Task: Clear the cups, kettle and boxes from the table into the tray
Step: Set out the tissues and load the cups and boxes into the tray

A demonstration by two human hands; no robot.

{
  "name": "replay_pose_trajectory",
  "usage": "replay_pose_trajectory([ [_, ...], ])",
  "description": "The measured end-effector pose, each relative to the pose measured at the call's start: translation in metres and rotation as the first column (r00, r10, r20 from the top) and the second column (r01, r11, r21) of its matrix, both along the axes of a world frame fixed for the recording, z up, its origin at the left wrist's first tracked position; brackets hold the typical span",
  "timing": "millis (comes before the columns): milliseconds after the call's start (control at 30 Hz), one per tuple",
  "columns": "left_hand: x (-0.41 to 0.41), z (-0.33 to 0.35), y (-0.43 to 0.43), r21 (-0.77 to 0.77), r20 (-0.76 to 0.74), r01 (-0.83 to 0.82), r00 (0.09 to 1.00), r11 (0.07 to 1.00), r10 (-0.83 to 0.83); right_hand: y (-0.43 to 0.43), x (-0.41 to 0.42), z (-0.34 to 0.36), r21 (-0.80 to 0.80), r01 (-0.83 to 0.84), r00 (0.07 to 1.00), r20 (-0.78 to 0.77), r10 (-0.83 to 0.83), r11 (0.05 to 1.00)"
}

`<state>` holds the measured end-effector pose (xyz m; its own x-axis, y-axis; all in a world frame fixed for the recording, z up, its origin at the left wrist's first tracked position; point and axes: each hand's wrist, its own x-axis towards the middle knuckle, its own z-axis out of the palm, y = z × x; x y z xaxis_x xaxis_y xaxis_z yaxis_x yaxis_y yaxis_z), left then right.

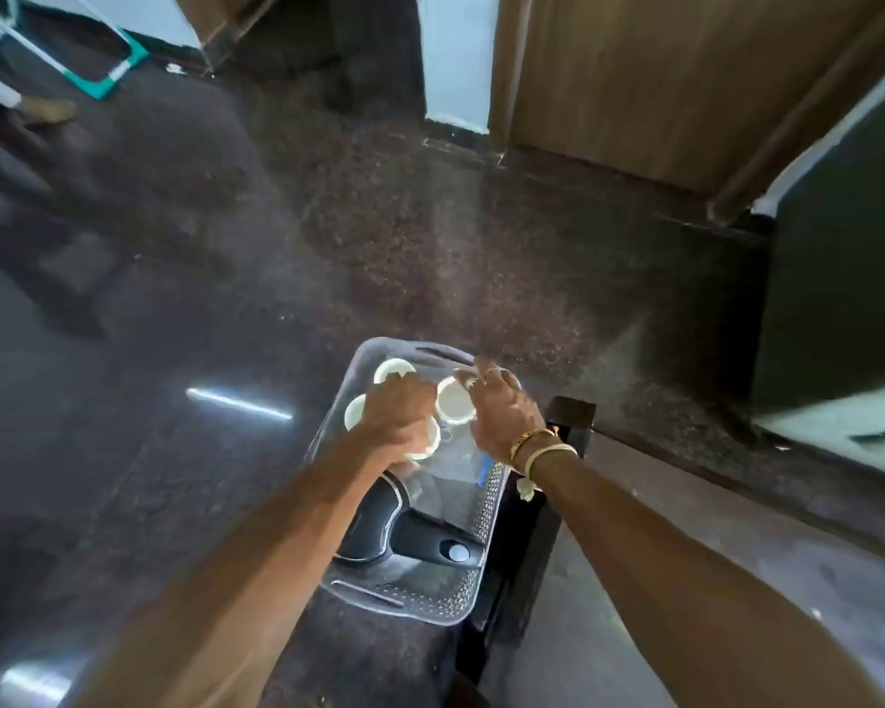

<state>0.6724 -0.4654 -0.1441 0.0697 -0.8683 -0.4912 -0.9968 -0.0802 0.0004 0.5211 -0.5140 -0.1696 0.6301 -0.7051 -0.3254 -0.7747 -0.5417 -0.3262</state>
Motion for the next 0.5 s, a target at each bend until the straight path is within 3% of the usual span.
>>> replay_pose_trajectory([
  [100, -0.013, 0.035, -0.003, -0.117, 0.007, -0.019, 1.0, 0.993, 0.02, 0.005, -0.024, 0.031, -0.021, 0.1, 0.995, 0.026, -0.1, 0.995],
  [233, -0.051, 0.073, -0.006, -0.263, 0.027, 0.087, 0.996, 0.961, -0.083, 0.024, -0.07, 0.068, -0.098, 0.266, 0.962, 0.095, -0.257, 0.959],
  [367, -0.121, 0.101, -0.009, -0.339, -0.069, 0.098, 0.989, 0.936, -0.129, 0.046, -0.134, 0.098, -0.166, 0.394, 0.917, 0.137, -0.375, 0.904],
  [500, -0.208, 0.109, -0.001, -0.414, -0.046, 0.216, 0.965, 0.884, -0.257, 0.074, -0.218, 0.119, -0.174, 0.525, 0.85, 0.159, -0.502, 0.833],
])
